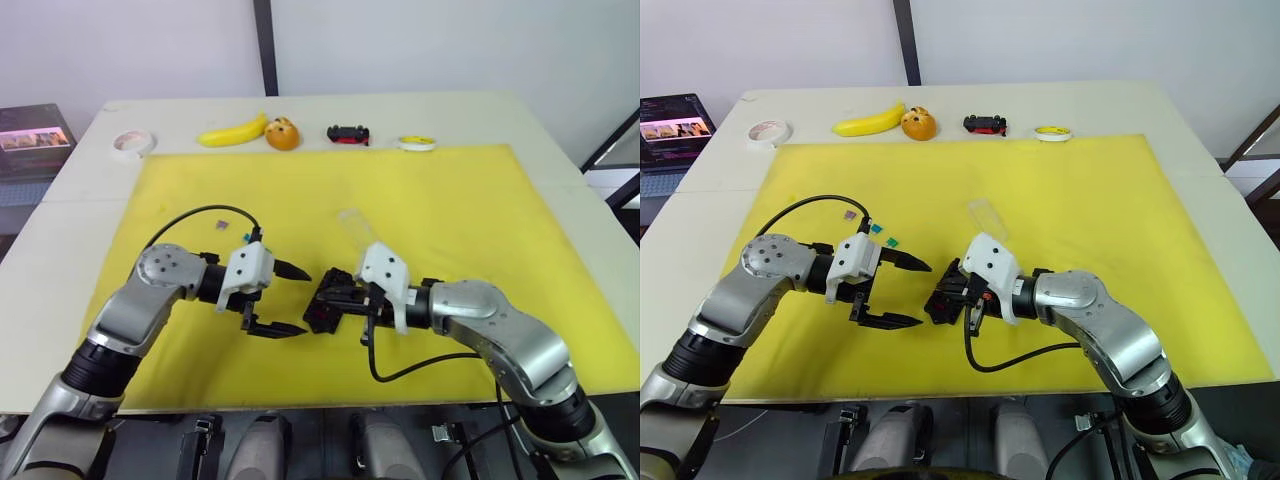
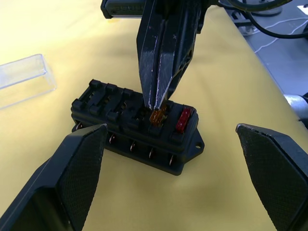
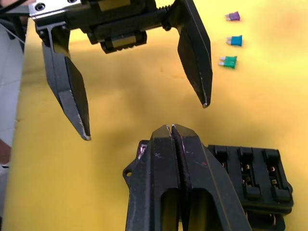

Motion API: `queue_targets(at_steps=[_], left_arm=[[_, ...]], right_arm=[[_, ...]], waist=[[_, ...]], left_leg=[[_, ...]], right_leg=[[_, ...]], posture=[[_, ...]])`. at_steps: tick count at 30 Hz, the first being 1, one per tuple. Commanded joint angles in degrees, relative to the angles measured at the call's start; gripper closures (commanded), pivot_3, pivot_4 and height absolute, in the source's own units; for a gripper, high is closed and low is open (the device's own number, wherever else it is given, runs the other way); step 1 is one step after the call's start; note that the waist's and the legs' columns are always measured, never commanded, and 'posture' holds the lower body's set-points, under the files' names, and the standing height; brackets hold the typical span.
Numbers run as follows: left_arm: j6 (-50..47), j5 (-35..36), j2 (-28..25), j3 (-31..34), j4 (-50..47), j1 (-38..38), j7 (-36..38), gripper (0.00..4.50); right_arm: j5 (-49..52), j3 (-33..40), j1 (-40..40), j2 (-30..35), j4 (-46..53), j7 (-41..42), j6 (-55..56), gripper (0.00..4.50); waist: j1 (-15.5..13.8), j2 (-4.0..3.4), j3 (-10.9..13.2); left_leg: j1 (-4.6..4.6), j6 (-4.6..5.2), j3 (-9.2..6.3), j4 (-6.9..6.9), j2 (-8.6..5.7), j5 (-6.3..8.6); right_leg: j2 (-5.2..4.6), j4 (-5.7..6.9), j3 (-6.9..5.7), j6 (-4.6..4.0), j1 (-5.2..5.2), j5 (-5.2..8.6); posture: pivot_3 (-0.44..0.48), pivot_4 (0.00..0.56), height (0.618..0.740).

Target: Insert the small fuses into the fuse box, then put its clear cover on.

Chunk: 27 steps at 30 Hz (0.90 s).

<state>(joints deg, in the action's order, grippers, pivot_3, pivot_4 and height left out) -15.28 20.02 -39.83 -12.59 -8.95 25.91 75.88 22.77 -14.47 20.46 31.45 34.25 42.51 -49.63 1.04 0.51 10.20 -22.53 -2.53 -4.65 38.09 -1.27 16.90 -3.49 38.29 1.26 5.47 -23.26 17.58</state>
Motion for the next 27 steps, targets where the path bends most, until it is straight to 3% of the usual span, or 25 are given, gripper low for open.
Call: queue_targets(at_steps=[1, 21, 27], left_arm=[[1.1, 0.0, 0.1, 0.4, -0.4, 1.3, 0.4, 0.0], [0.1, -0.5, 1.7, 0.0, -0.2, 2.8, -0.1, 0.0], [-0.1, -0.6, 2.0, -0.1, 0.3, 3.4, 0.1, 0.0]], right_arm=[[-0.4, -0.7, -0.3, 0.9, 0.4, -0.3, 0.7, 4.45], [-5.7, -5.0, -1.8, 5.3, -1.8, -0.6, 5.3, 4.45], [0.6, -0.2, -0.7, 2.2, 1.6, -0.4, 3.7, 4.45]], waist=[[0.0, 0.0, 0.0], [-0.1, 0.0, 0.0], [0.0, 0.01, 0.0]], left_leg=[[0.0, 0.0, 0.0, 0.0, 0.0, 0.0], [0.03, 0.01, 0.0, 0.02, 0.0, 0.01], [0.05, 0.01, 0.0, 0.04, 0.0, 0.01]], right_leg=[[0.0, 0.0, 0.0, 0.0, 0.01, 0.0], [0.0, 0.01, 0.0, 0.0, 0.05, 0.0], [0.0, 0.01, 0.0, 0.0, 0.08, 0.0]], posture=[[0.0, 0.15, 0.74], [0.0, 0.15, 0.74], [0.0, 0.15, 0.74]])
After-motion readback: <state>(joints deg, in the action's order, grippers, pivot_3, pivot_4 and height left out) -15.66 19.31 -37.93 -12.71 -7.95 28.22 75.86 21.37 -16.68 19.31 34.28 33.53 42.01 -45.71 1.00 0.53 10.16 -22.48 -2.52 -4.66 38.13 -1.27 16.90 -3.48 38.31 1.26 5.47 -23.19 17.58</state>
